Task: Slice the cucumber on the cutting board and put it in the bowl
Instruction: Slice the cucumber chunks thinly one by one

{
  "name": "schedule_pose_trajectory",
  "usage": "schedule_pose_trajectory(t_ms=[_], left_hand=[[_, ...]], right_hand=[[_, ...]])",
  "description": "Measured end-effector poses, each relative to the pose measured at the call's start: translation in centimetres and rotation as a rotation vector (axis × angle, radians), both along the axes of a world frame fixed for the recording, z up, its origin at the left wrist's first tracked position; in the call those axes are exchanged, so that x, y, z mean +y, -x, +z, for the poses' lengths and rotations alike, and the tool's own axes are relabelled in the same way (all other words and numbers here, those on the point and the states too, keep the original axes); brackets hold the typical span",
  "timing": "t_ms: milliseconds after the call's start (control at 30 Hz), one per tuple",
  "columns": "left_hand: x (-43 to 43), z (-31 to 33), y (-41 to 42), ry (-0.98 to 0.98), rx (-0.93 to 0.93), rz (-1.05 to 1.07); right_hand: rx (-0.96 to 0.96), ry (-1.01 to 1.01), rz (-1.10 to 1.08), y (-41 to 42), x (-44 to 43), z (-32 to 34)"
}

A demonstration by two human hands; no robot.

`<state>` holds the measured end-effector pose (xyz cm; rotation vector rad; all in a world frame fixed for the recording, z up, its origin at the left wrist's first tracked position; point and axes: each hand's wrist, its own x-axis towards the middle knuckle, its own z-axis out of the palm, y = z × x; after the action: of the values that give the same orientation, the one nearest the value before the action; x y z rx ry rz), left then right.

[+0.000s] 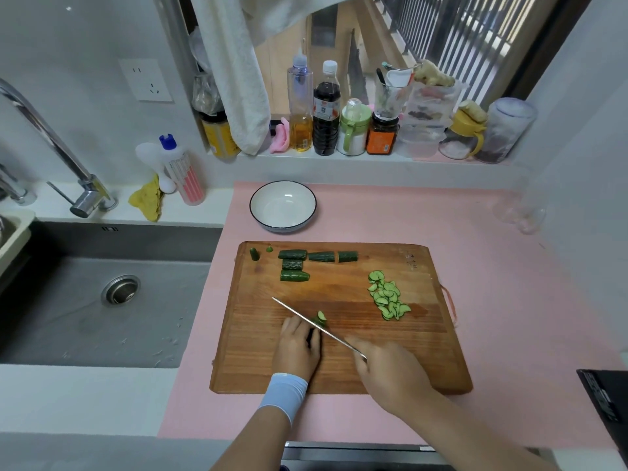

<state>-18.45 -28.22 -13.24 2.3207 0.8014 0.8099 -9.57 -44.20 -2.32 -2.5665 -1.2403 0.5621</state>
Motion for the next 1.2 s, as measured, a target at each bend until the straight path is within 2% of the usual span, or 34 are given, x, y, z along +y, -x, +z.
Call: schedule_pose_trajectory(t_ms=[567, 967, 1200], left_hand=[[-0.4, 0.4, 0.7, -0.012, 0.009, -0.009], [-0.4, 0.2, 0.6, -0.004, 0.010, 0.041], [-0.6, 0.3, 0.7, 0.005, 0.005, 0.040]], right_hand=[[0.068, 0.016, -0.003, -0.4, 1.1, -0.7], [-0.028, -0.022, 0.048, -0.2, -0.8, -1.3], [-0.023, 0.015, 0.068, -0.6, -1.6, -0.9]])
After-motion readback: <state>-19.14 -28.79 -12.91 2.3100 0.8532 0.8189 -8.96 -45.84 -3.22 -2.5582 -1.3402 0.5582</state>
